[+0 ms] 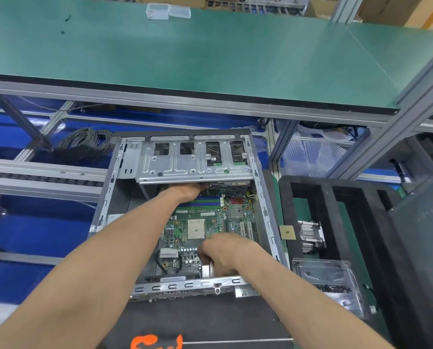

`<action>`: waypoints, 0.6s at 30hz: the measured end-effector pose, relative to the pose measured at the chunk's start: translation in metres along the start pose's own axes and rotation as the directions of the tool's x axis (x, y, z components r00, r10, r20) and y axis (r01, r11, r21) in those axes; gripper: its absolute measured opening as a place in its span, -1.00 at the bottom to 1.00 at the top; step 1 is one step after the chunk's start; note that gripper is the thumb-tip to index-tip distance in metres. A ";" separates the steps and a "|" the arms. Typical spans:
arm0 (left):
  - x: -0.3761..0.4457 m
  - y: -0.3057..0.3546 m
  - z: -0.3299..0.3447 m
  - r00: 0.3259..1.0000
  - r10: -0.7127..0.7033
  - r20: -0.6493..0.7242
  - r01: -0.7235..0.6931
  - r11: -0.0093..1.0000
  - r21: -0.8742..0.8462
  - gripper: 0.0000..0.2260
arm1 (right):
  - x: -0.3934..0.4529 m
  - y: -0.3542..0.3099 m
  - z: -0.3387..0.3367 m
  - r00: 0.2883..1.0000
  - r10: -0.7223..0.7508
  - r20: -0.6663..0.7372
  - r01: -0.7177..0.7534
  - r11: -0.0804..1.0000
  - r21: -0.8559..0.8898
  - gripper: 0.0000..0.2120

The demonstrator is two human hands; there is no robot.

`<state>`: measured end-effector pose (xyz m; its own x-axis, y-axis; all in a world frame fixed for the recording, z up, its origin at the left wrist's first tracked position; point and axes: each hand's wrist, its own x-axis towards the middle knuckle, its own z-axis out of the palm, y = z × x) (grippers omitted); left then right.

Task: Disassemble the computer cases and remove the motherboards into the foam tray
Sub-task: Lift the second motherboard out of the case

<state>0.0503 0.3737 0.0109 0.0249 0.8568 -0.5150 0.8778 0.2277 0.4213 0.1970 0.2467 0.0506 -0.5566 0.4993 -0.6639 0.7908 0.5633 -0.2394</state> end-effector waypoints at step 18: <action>-0.129 0.001 0.008 0.943 0.331 0.023 -0.206 0.529 0.823 -0.88 | -0.002 -0.005 -0.004 0.999 -0.023 -0.027 0.022 0.999 -0.043 -0.69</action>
<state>0.0521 0.2601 0.0718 0.3257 0.8728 -0.3636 0.8528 -0.4372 -0.2856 0.1930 0.2450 0.0558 -0.5816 0.5034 -0.6390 0.7666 0.6019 -0.2236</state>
